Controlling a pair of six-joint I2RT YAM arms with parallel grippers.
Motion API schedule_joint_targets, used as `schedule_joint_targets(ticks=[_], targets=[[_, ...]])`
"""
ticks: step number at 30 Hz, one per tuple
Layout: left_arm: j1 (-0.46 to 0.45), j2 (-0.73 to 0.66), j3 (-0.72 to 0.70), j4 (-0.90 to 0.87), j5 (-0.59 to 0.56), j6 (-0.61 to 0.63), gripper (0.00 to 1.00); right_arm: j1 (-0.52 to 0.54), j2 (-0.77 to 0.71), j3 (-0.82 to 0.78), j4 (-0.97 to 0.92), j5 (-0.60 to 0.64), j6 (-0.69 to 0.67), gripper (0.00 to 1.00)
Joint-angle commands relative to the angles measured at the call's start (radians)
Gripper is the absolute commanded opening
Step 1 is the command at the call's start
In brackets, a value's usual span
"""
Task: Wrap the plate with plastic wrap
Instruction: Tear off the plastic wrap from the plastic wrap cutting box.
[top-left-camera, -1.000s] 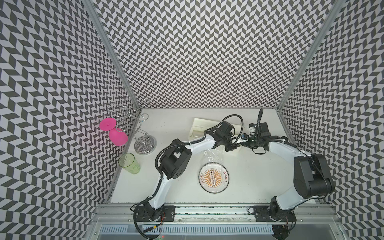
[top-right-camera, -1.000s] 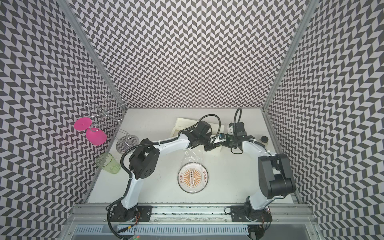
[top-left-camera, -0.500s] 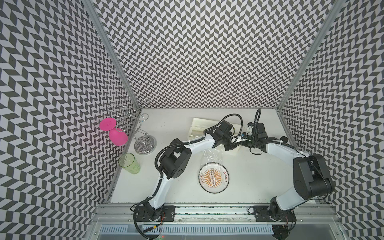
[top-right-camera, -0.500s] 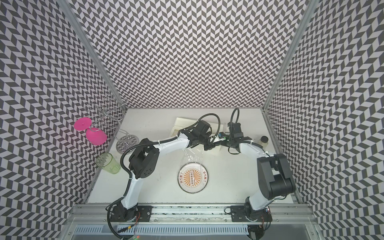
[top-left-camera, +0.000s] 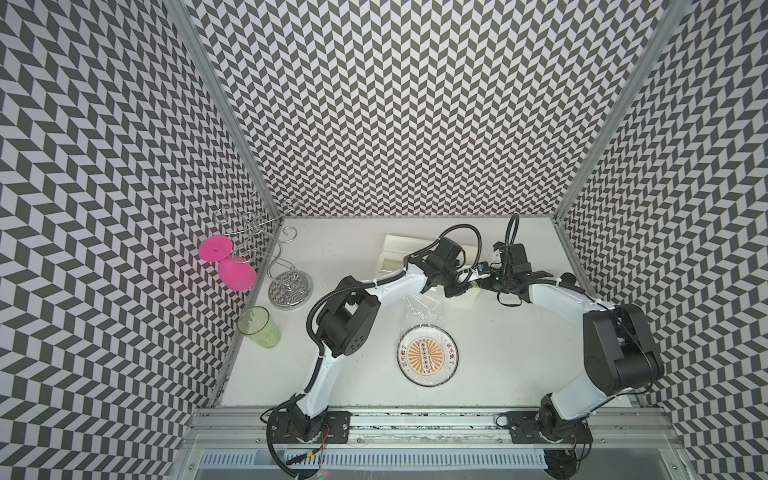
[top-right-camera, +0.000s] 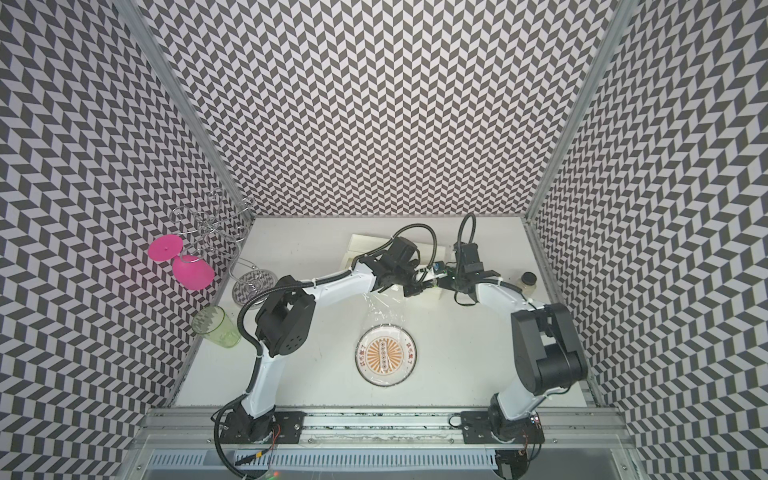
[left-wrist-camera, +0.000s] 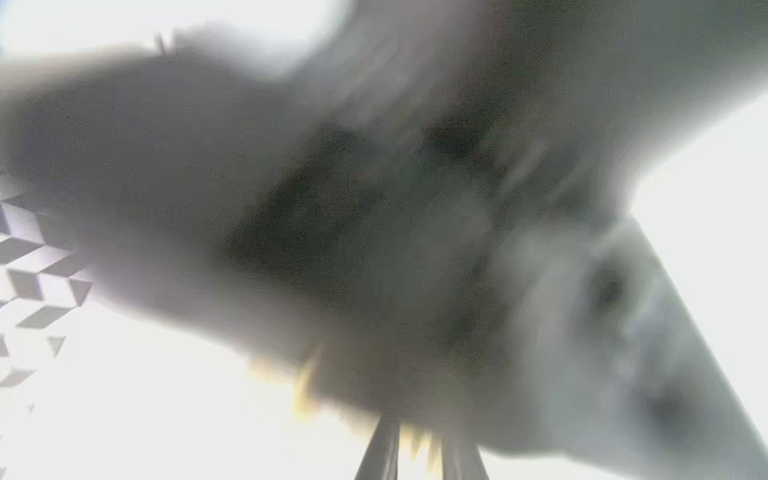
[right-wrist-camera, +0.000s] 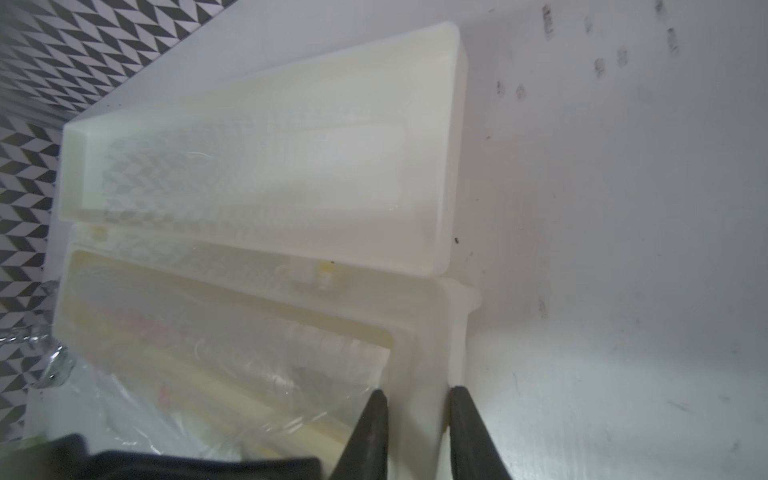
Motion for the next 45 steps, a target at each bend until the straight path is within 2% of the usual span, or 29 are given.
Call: schedule_joint_targets(ticks=[1,4,7,9,12,15,19,21,24,30,45], targets=[[0.037,-0.082,0.068,-0.032,0.024,-0.057,0.32,-0.022,0.049,-0.036,-0.323,0.150,-0.033,0.26],[0.044,-0.143,0.078,0.040,0.094,-0.154,0.40,-0.022,0.044,0.061,-0.339,0.117,-0.028,0.28],[0.123,-0.193,0.103,0.058,0.094,-0.319,0.44,-0.026,0.068,0.153,-0.380,0.138,-0.041,0.35],[0.188,-0.228,0.096,0.051,0.059,-0.419,0.44,-0.027,0.066,0.181,-0.387,0.123,-0.041,0.42],[0.288,-0.271,0.046,0.025,-0.054,-0.587,0.44,-0.027,0.034,0.225,-0.409,0.114,-0.019,0.53],[0.399,-0.313,-0.070,0.000,-0.125,-0.745,0.46,-0.021,-0.030,0.249,-0.430,0.097,0.017,0.58],[0.528,-0.396,-0.316,0.107,-0.044,-0.921,0.51,0.026,-0.053,0.270,-0.508,0.099,0.045,0.57],[0.533,-0.403,-0.366,0.120,-0.049,-0.932,0.57,0.060,-0.060,0.270,-0.529,0.117,0.052,0.51],[0.534,-0.389,-0.419,0.152,-0.028,-0.962,0.58,0.102,-0.060,0.264,-0.532,0.113,0.068,0.44],[0.535,-0.324,-0.468,0.243,0.068,-1.024,0.57,0.116,0.000,0.275,-0.530,0.137,0.070,0.40],[0.525,-0.284,-0.506,0.242,0.094,-0.994,0.50,0.130,0.078,0.327,-0.528,0.173,0.049,0.33]])
